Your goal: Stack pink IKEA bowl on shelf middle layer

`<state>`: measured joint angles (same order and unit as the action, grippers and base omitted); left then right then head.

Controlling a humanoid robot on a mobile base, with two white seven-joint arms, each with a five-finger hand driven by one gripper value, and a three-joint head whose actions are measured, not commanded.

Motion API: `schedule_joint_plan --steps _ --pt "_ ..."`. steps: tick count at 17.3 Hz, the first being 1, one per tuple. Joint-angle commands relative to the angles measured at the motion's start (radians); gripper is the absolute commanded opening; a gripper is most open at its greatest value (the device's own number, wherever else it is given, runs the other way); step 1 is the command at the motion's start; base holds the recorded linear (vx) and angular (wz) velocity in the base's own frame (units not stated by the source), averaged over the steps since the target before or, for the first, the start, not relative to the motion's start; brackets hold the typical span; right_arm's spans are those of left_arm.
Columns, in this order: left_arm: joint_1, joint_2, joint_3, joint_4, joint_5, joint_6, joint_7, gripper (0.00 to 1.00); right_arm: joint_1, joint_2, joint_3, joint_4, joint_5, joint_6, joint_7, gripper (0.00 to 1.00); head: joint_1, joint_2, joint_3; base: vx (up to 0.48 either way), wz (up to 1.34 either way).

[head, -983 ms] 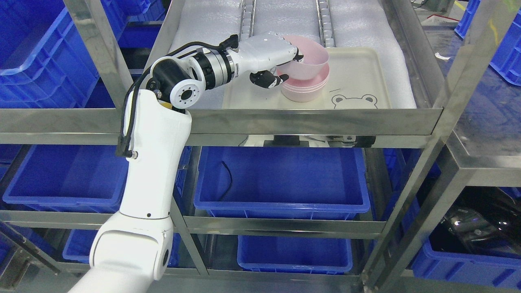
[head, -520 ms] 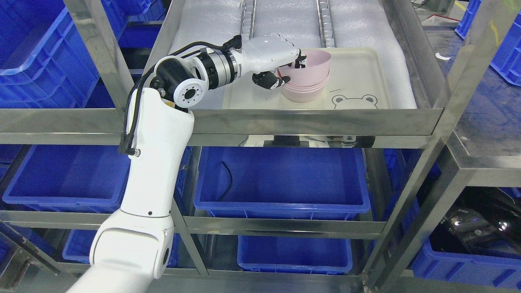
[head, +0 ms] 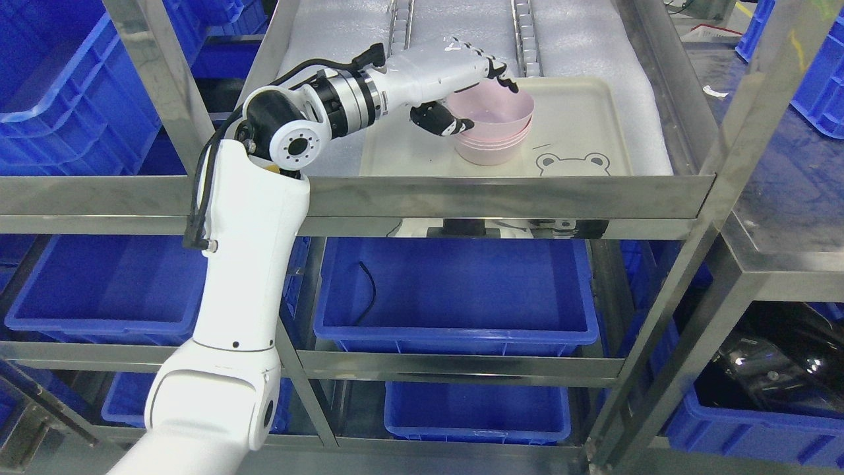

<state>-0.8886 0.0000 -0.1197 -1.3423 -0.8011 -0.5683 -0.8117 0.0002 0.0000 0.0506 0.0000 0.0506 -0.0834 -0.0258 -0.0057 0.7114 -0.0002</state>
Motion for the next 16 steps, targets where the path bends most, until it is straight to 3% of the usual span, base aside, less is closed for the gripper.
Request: schedule_joint_plan --steps 1,3,6,9,14,16 --pt "0.028 0.017 0.029 -0.124 0.447 -0.008 0.003 0.62 0.021 -0.017 0.000 -0.017 0.000 0.001 0.000 1.00 0.0000 0.000 0.000 0.000 0.00" --pt "0.092 0.017 -0.087 -0.159 0.598 -0.007 0.029 0.63 0.021 -0.017 0.000 -0.017 0.000 0.001 0.000 1.00 0.0000 0.000 0.000 0.000 0.00" --pt "0.199 0.017 -0.272 -0.215 0.608 -0.031 0.091 0.64 0.021 -0.017 0.000 -0.017 0.000 0.001 0.000 1.00 0.0000 0.000 0.000 0.000 0.00" --pt "0.350 0.017 -0.382 -0.253 0.606 -0.079 0.092 0.64 0.021 -0.017 0.000 -0.017 0.000 0.001 0.000 1.00 0.0000 0.000 0.000 0.000 0.00" --pt "0.672 0.017 -0.411 -0.256 0.557 -0.217 0.083 0.64 0.021 -0.017 0.000 -0.017 0.000 0.001 0.000 1.00 0.0000 0.000 0.000 0.000 0.00" --pt "0.807 0.017 -0.387 -0.252 0.557 -0.217 0.085 0.64 0.021 -0.017 0.000 -0.017 0.000 0.001 0.000 1.00 0.0000 0.000 0.000 0.000 0.00"
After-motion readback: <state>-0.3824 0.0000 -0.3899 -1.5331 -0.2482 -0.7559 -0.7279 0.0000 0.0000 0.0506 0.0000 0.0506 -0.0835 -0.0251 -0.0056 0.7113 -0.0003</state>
